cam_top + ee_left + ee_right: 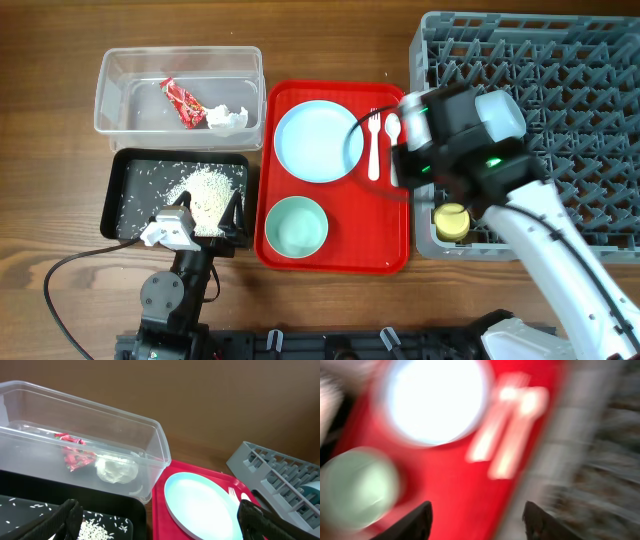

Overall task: Sort waste into correct bins and load items into the dishwasher rack
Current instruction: 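Place the green bowl into the dish rack beside the blue bowl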

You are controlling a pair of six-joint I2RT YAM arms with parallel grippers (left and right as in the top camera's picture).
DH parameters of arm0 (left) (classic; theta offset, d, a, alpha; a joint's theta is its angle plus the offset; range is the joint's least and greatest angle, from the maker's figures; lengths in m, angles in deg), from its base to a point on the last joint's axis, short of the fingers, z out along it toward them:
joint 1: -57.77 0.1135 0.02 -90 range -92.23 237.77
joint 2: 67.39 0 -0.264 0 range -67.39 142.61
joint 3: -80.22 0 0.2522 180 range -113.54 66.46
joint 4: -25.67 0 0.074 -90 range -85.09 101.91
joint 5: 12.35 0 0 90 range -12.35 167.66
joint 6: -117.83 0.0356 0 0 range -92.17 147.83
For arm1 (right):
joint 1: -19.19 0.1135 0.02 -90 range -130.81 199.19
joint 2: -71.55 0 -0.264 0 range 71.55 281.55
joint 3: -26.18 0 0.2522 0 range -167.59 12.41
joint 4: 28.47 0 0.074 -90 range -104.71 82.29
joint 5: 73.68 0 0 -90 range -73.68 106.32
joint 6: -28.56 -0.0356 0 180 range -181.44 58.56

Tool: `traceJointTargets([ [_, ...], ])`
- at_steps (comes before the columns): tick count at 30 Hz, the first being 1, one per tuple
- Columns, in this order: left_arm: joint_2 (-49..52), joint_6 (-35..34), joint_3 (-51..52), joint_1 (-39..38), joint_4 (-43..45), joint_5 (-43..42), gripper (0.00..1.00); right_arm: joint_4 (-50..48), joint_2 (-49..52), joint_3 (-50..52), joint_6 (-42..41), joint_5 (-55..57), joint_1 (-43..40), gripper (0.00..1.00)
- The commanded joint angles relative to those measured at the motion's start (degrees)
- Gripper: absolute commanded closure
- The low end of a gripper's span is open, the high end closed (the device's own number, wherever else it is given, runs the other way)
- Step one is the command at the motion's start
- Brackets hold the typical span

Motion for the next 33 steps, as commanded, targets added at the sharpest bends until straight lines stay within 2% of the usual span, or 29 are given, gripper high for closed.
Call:
traceJointTargets([
  [1, -0.5, 0.1, 0.4, 0.3, 0.2, -0.5, 0.0, 0.3, 2.6, 2.4, -0.5, -14.4, 10.1, 0.32],
  [4, -0.5, 0.1, 0.4, 0.3, 0.2, -0.5, 0.0, -2.4, 9.0, 3.5, -3.5, -7.8, 18.1, 0.3],
  [8, -0.5, 0.1, 0.4, 0.3, 0.2, -0.5, 0.0, -10.7, 18.2, 3.5, -4.7, 2.4, 19.5, 0.31],
  [9, -0.5, 0.1, 0.4, 0.3, 0.2, -0.5, 0.0, -13.1, 20.8, 3.5, -4.7, 3.2, 19.1, 0.34],
  [14, -0.5, 0.1, 0.4, 0.3, 0.2, -0.5, 0.0, -14.9, 28.8, 3.5, -4.8, 2.8, 18.9, 0.56],
  [15, -0.5, 0.1, 0.4, 0.3, 0.2, -0.5, 0.0, -14.3, 29.1, 3.5, -4.7, 2.8, 18.9, 0.69],
  [16, -0.5, 0.1, 0.4, 0.3, 0.2, -0.5, 0.0, -13.6, 28.9, 3.5, -4.7, 2.8, 18.9, 0.88],
  [17, -0.5, 0.1, 0.4, 0.3, 0.2, -0.5, 0.0, -13.2, 28.5, 3.5, -4.7, 2.8, 18.9, 0.96],
  [19, -0.5, 0.1, 0.4, 0.3, 0.2, -0.5, 0.0, -12.4, 26.5, 3.5, -6.3, 4.6, 18.9, 0.96],
  [21, -0.5, 0.1, 0.4, 0.3, 0.2, -0.5, 0.0, -9.4, 19.5, 3.3, -8.7, 14.4, 18.9, 0.96],
  [22, -0.5, 0.1, 0.4, 0.3, 0.2, -0.5, 0.0, -7.5, 14.5, 3.1, -11.7, 22.7, 18.9, 0.96],
  [24, -0.5, 0.1, 0.4, 0.3, 0.2, -0.5, 0.0, -5.9, 0.8, 3.1, -22.0, 52.9, 18.5, 0.96],
  [25, -0.5, 0.1, 0.4, 0.3, 0.2, -0.5, 0.0, -7.4, -3.1, 3.1, -22.5, 62.0, 17.5, 0.95],
  [26, -0.5, 0.1, 0.4, 0.3, 0.2, -0.5, 0.0, -11.6, -7.5, 3.1, -22.2, 74.4, 11.3, 0.96],
  [27, -0.5, 0.1, 0.4, 0.3, 0.2, -0.5, 0.0, -13.2, -7.9, 3.1, -20.4, 75.9, 7.3, 0.96],
  [28, -0.5, 0.1, 0.4, 0.3, 0.2, -0.5, 0.0, -15.0, -7.7, 3.1, -17.3, 75.7, 0.9, 0.96],
  [31, -0.5, 0.1, 0.4, 0.3, 0.2, -0.5, 0.0, -17.2, -4.0, 3.1, -16.3, 72.4, -19.1, 0.96],
  [33, -0.5, 0.1, 0.4, 0.3, 0.2, -0.5, 0.0, -23.7, 0.9, 3.1, -10.2, 66.5, -30.6, 0.96],
])
